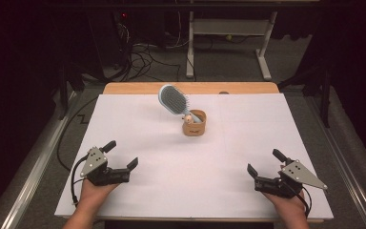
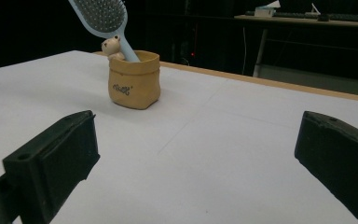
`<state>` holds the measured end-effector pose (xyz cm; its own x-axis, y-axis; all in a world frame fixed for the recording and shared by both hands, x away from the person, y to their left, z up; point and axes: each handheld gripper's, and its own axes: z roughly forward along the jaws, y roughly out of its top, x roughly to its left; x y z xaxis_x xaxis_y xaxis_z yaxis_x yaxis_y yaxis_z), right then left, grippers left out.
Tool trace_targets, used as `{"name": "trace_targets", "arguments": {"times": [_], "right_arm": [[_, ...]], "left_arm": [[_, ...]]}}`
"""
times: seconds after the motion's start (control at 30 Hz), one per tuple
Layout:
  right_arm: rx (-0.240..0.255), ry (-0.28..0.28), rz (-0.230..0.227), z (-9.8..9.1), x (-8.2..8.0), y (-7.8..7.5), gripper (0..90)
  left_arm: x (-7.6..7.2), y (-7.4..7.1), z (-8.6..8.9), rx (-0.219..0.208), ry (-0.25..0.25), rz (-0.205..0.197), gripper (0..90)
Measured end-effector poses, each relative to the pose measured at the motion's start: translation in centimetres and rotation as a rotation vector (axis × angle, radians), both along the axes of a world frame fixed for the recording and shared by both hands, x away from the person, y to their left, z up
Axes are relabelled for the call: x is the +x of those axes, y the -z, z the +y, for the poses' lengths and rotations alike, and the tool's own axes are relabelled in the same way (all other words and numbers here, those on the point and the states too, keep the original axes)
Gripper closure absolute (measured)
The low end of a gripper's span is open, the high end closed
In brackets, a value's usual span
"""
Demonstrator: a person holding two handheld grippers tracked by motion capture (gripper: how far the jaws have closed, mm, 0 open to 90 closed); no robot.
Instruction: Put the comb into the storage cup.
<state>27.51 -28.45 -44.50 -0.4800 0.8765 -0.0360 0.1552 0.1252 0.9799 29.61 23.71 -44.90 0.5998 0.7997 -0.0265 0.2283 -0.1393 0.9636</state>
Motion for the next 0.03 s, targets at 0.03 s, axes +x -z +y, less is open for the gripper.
{"name": "trace_targets", "arguments": {"times": [0.03], "right_arm": [[0.001, -0.002, -0.001, -0.02, 0.0, -0.03, 0.0]], "left_arm": [[-0.01, -0.01, 0.01, -0.003, -0.001, 0.001, 0.5]]}}
